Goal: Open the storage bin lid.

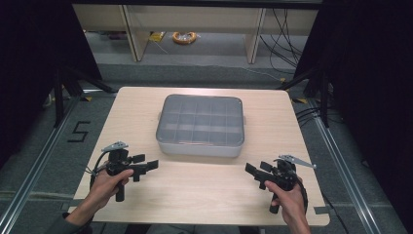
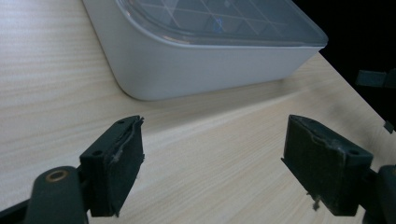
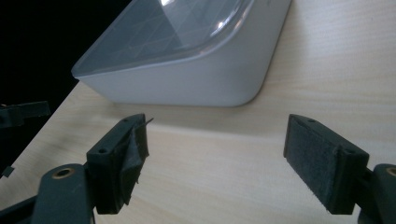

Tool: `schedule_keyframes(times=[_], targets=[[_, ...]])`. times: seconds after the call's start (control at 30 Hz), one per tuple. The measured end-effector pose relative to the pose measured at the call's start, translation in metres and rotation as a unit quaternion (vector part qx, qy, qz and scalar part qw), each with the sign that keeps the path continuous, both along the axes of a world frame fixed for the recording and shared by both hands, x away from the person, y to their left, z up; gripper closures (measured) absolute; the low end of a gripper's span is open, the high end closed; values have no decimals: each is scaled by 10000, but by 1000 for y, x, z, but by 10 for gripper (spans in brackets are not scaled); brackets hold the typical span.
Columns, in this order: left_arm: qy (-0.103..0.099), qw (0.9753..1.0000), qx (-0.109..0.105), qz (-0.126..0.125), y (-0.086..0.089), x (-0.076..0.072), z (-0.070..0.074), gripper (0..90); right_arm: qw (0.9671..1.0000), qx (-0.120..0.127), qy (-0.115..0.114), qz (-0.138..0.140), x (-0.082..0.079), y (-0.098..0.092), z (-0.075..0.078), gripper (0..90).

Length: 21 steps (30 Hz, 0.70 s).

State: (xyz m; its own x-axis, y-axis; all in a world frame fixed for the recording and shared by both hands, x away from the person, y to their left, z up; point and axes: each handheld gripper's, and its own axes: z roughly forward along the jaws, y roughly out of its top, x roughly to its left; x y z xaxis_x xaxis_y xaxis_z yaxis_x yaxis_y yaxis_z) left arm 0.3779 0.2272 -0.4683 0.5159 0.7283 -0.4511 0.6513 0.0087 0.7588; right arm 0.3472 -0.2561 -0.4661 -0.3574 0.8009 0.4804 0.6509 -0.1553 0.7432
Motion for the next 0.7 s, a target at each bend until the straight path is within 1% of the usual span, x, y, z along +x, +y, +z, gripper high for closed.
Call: schedule_keyframes(times=[0.03, 0.07, 0.1, 0.13, 0.17, 0.2, 0.23, 0.27, 0.3, 0.33, 0.37, 0.4, 0.43, 0.47, 0.5, 0.53, 0.57, 0.6, 0.63, 0.67, 0.7], targets=[[13, 10000, -59, 4, 0, 1, 1, 194, 9997, 136, 169, -65, 0, 3, 4, 223], [-40, 9999, -107, 118, -1, 2, 2, 197, 10000, 62, 10, 3, 5, 0, 5, 223], [-62, 9997, -141, 197, -1, 3, 2, 205, 10000, 29, -87, -1, 9, -1, 5, 223], [-56, 9997, -144, 197, -2, 4, 3, 204, 10000, 66, -51, -24, 11, 0, 8, 223], [-59, 9997, -130, 184, -2, 6, 4, 204, 9999, 67, -95, -22, 14, 0, 9, 223], [-66, 9997, -127, 184, -3, 7, 5, 202, 9999, -11, -124, -49, 17, 0, 11, 222], [-74, 9996, -151, 218, -3, 8, 6, 202, 9999, -21, -107, -59, 19, 0, 13, 222], [-51, 9995, -176, 245, -4, 8, 6, 205, 9999, 29, -158, -34, 22, -1, 14, 222], [-42, 9996, -210, 209, -5, 9, 7, 205, 9999, 3, -128, -62, 24, -1, 15, 221], [-25, 9996, -222, 196, -7, 9, 7, 205, 9999, 78, -144, -39, 26, 0, 16, 218], [-35, 9995, -216, 209, -7, 10, 8, 205, 9998, 21, -188, -22, 29, -1, 16, 218], [-54, 9995, -212, 216, -8, 11, 9, 205, 9998, 197, -6, -99, 29, 1, 20, 217], [-59, 9994, -221, 245, -8, 13, 10, 205, 9998, 1, -218, -43, 34, -1, 18, 216], [-39, 9995, -236, 221, -8, 15, 11, 205, 9997, 199, 59, -145, 33, 2, 23, 216], [-70, 9994, -204, 253, -8, 17, 12, 205, 9998, 175, -59, -102, 36, 1, 23, 216], [-74, 9994, -213, 261, -9, 20, 13, 206, 9997, -28, -249, -81, 41, -1, 22, 216], [-41, 9996, -192, 222, -9, 23, 14, 206, 9998, 127, -120, -121, 42, 1, 26, 216], [-61, 9995, -193, 252, -10, 25, 14, 206, 9997, 76, -239, -70, 46, 0, 27, 216], [-56, 9995, -167, 260, -10, 28, 16, 206, 9995, 15, -310, -93, 50, -1, 27, 216], [-97, 9993, -179, 314, -11, 31, 17, 208, 9995, 18, -288, -113, 51, 1, 30, 216], [-88, 9994, -159, 302, -10, 33, 19, 208, 9995, 9, -277, -123, 55, 1, 31, 215]])
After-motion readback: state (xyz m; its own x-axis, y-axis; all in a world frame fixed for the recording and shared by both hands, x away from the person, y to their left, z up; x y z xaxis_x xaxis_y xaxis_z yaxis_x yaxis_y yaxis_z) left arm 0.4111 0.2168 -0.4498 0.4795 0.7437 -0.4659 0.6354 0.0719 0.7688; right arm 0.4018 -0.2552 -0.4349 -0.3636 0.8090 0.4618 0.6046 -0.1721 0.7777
